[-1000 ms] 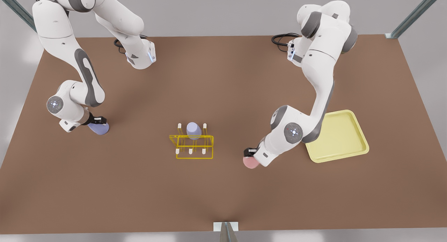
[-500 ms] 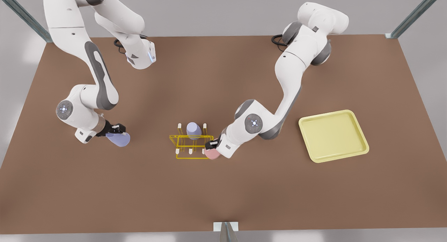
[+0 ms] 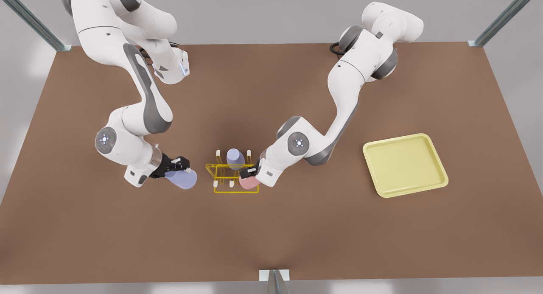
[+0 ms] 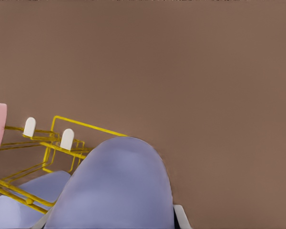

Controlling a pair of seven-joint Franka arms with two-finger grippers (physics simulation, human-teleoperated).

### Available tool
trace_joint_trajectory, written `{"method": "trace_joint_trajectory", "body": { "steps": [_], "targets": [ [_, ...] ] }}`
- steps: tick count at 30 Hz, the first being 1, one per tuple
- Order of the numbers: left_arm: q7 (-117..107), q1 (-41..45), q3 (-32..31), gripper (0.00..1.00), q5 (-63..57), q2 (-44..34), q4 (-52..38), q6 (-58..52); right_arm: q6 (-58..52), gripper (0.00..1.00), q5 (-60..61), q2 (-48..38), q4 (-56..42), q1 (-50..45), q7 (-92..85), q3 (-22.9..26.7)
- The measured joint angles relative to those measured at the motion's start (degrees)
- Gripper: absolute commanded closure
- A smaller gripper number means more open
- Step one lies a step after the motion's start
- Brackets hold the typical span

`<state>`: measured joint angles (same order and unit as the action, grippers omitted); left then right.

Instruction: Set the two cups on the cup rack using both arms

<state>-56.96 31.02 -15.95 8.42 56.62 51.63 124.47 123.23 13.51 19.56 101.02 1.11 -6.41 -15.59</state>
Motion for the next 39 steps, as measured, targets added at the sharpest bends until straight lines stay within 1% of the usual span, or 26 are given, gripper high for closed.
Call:
{"method": "trace_joint_trajectory", "body": {
  "steps": [5,7,8,9,12,14,15,17,18,19,21,25,26,31,34,36,39],
  "targets": [
    [-1.6,-0.2,0.2,0.0,-0.3,-0.7,0.1,0.2,-1.8,0.14,0.1,4.4,-6.7,-4.4,4.6,0.3],
    [-2.2,-2.2,0.2,0.0,-0.4,-2.9,0.1,-0.9,-2.2,0.14,0.0,5.8,-8.4,-5.6,6.5,0.4],
    [-2.4,-3.7,0.2,0.0,-1.4,-5.2,0.1,-2.7,-2.4,0.14,0.0,6.4,-9.0,-6.0,7.3,0.4],
    [-2.6,-5.6,0.1,0.0,-3.0,-8.1,0.1,-5.5,-2.5,0.14,0.0,6.8,-9.5,-6.3,8.1,0.4],
    [0.5,-14.6,0.1,0.0,-12.1,-17.2,0.1,-20.2,-2.8,0.14,-0.1,7.5,-10.0,-7.4,10.5,0.4],
    [4.6,-20.6,0.0,0.0,-17.3,-20.7,0.1,-29.8,-2.9,0.14,-0.3,8.0,-10.0,-7.7,11.9,0.5],
    [7.0,-23.2,0.1,0.0,-18.9,-24.2,3.2,-33.4,-2.9,0.14,-0.4,8.2,-10.0,-7.8,12.6,0.5],
    [12.4,-27.4,1.3,0.0,-20.4,-39.1,26.5,-34.6,-2.9,0.14,-0.6,8.9,-9.8,-7.9,13.8,0.6],
    [15.0,-28.5,2.2,0.0,-19.4,-41.9,31.6,-35.2,-2.8,0.14,-0.8,9.2,-9.7,-7.9,14.4,0.6],
    [17.4,-29.5,2.6,0.0,-18.7,-43.0,34.0,-35.7,-2.8,0.14,-0.9,9.5,-9.7,-7.9,14.9,0.6],
    [21.8,-30.9,3.0,0.0,-16.7,-43.4,35.5,-36.6,-2.8,0.14,-1.0,10.2,-9.7,-7.9,15.9,0.6],
    [29.4,-32.4,1.6,0.0,-13.1,-43.8,35.1,-40.6,-2.8,0.13,-1.3,11.3,-10.0,-8.6,17.6,0.6],
    [31.0,-32.3,1.5,0.0,-12.7,-43.8,35.0,-41.2,-2.8,0.0,-1.3,11.5,-10.1,-8.7,17.9,0.6],
    [37.9,-32.4,1.4,0.0,-11.9,-43.6,35.1,-42.9,-2.8,0.0,-1.4,12.1,-10.4,-8.9,19.5,0.7],
    [41.2,-32.3,1.4,0.0,-11.8,-43.6,35.1,-43.4,-3.3,0.0,-1.9,11.8,-12.8,-9.1,20.5,0.7],
    [43.1,-32.2,1.4,0.0,-11.8,-43.6,35.1,-43.7,-5.5,0.0,-6.9,8.8,-13.8,-7.6,21.1,0.8],
    [45.6,-32.2,1.4,0.0,-11.7,-43.6,35.2,-43.9,-11.4,0.0,-16.9,6.1,-15.3,0.7,20.5,2.0]
  ]
}}
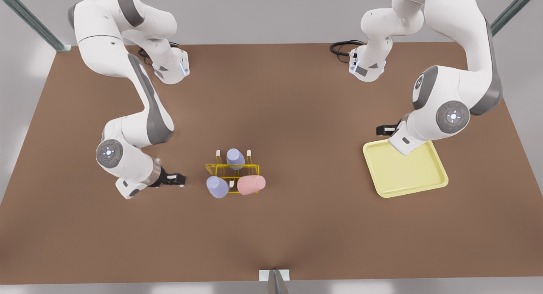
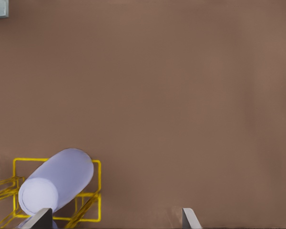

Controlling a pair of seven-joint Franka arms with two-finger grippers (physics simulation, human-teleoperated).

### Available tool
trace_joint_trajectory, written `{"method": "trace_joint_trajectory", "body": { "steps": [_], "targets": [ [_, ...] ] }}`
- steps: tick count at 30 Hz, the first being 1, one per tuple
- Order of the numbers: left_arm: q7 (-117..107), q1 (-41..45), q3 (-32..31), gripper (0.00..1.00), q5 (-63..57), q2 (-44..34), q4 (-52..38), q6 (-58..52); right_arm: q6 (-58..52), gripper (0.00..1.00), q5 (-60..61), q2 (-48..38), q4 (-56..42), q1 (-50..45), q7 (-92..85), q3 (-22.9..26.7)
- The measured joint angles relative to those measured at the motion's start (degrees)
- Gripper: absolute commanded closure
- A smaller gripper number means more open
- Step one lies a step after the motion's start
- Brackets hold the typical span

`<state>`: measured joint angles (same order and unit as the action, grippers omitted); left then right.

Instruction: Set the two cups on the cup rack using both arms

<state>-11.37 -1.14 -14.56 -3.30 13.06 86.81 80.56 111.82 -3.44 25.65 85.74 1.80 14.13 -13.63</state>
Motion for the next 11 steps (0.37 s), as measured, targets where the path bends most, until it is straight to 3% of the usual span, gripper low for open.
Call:
{"method": "trace_joint_trajectory", "body": {
  "steps": [3,7,11],
  "targets": [
    [2.1,0.0,0.0,0.0,0.0,0.0,0.0,-0.1,-6.6,0.0,-5.4,-7.2,-0.8,1.9,-1.6,2.0],
    [4.4,0.2,0.0,0.0,0.1,0.0,0.0,-0.3,-12.5,0.0,-4.9,-22.0,7.9,1.1,-4.2,6.9],
    [6.3,0.3,-0.1,0.0,0.1,0.0,0.1,-0.4,-15.5,0.0,-4.0,-26.8,12.4,3.3,-6.4,8.4]
  ]
}}
